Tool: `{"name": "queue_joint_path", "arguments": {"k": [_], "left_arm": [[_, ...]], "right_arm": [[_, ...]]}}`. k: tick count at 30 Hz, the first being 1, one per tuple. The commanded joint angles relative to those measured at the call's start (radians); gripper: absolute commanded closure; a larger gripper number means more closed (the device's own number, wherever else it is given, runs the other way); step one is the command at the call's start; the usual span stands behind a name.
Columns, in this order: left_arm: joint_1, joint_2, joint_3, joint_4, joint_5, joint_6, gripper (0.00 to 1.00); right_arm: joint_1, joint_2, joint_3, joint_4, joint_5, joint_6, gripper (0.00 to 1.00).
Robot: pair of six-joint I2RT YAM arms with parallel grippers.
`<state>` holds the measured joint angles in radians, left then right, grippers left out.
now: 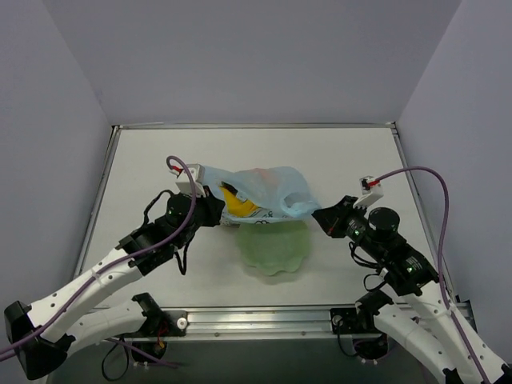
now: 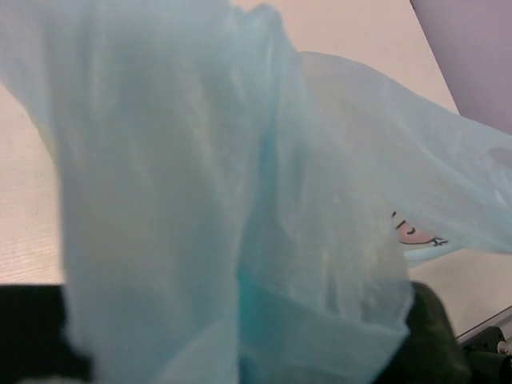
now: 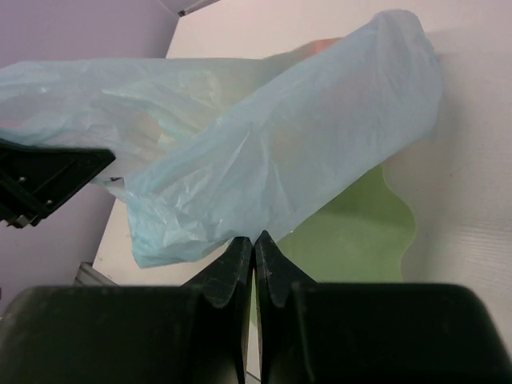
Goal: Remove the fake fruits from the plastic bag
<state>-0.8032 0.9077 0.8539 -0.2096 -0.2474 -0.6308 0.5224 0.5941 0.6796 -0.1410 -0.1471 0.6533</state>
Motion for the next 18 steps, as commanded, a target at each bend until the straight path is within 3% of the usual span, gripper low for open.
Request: {"name": "queue_joint_path", "arguments": {"k": [1,7,11,13,18], "left_arm": [[0.016,0.005,0.037,0.024,-0.018,0.039,0.98],[0.085,0.028,0.053,0.049,0.026,0.049,0.98],[0.130,0.059,0.066,0.070,0.040,0.072,0.98],[0.180,0.089,0.065,0.087,0.092,0.065,0.98],[0.291,0.209,0.138,0.193,0.200,0.026,0.98]], "right_arm": [[0.016,-0.045,0.031,-0.028,-0.025,0.022,1.00],[0.018,-0.077,0.095,-0.054,-0.043,0.014,1.00],[0.016,0.106,0.042,0.009,0.029,-0.064,1.00],[0.016,0.180,-0.008,0.128,0.040,-0.084,1.00],[-0.008,0.416,0.056,0.325,0.144,-0.159,1.00]]}}
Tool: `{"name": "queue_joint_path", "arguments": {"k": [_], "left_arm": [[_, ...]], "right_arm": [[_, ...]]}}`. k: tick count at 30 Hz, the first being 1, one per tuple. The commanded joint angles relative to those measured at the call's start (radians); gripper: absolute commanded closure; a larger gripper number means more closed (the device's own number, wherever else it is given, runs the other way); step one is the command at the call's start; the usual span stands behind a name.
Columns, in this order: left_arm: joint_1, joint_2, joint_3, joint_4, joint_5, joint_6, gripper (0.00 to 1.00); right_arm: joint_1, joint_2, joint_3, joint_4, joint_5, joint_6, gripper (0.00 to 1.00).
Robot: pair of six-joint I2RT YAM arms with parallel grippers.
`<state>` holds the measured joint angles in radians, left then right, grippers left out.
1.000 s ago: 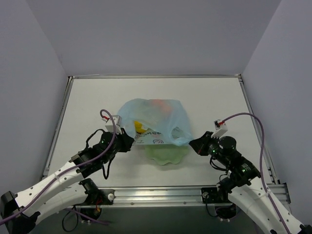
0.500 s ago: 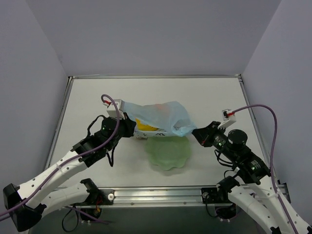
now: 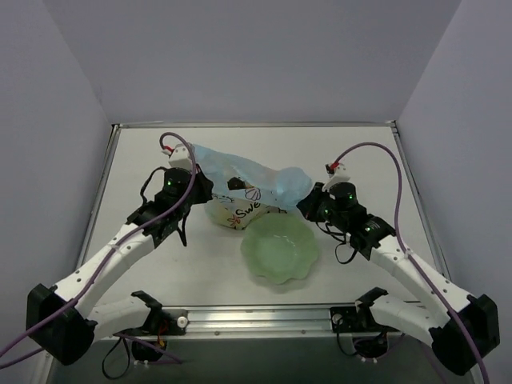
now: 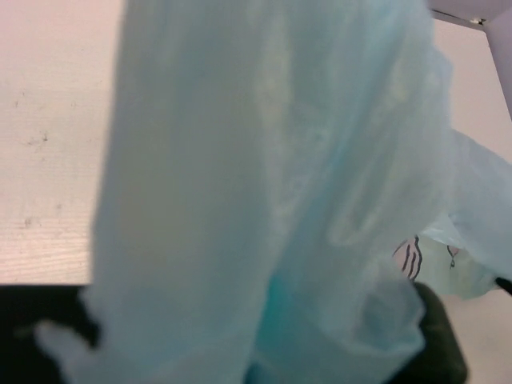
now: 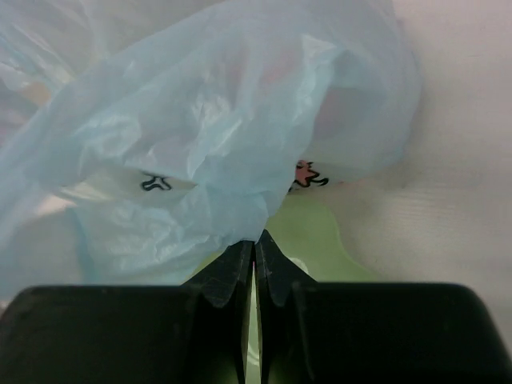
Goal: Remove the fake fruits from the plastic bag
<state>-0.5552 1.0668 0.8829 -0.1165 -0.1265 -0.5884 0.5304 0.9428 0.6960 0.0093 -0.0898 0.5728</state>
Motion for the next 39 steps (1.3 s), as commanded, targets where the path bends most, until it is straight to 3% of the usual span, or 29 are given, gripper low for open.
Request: {"name": "queue_joint_path", "arguments": {"k": [1,5,8,15,20,22,23,26,28,30,33,34,37,39], "left_arm": [[0.060,0.105,0.140,0.109,0.096,-0.019,0.98],[0.081,0.215,0.313,0.120,0.126,0.008,0.97],[0.093,0.262,0.367,0.118,0.125,0.025,0.98],[0.156,0.320,0.153,0.202,0.162,-0.048,0.98],[0.149,0.302,-0.027,0.293,0.185,-0.093,0.98],[0.135,0.285,-0.065,0.305,0.183,-0.102,0.98],[0.129,0.280,-0.082,0.320,0.179,-0.105,0.98],[0.109,0.260,-0.117,0.336,0.177,-0.111,0.98],[0.091,0.245,-0.124,0.340,0.174,-0.111,0.98],[0.077,0.223,-0.130,0.344,0.165,-0.114,0.98],[0.054,0.197,-0.136,0.362,0.157,-0.125,0.98],[0.048,0.191,-0.137,0.363,0.157,-0.126,0.98],[0.043,0.176,-0.139,0.364,0.154,-0.129,0.97],[0.040,0.171,-0.140,0.365,0.156,-0.133,0.98]], "right_arm": [[-0.038,0.109,0.101,0.213,0.103,-0.091,1.00],[-0.153,0.298,0.218,0.305,0.015,-0.106,1.00],[-0.184,0.379,0.246,0.356,0.057,-0.131,1.00],[-0.248,0.568,0.117,0.491,0.038,-0.070,1.00],[-0.279,0.526,0.071,0.468,0.054,-0.044,0.99],[-0.279,0.470,0.077,0.410,0.084,-0.054,0.89],[-0.279,0.412,0.082,0.385,0.087,-0.073,0.69],[-0.274,0.305,0.158,0.230,0.078,-0.135,0.33],[-0.253,0.204,0.213,0.114,0.071,-0.168,0.28],[-0.200,0.133,0.241,0.054,0.059,-0.195,0.29],[-0.097,0.074,0.322,-0.006,0.050,-0.203,0.52],[0.002,0.089,0.344,-0.040,0.055,-0.206,0.72],[0.190,0.184,0.414,-0.040,0.062,-0.240,0.89],[0.245,0.300,0.477,-0.040,0.119,-0.266,0.95]]}}
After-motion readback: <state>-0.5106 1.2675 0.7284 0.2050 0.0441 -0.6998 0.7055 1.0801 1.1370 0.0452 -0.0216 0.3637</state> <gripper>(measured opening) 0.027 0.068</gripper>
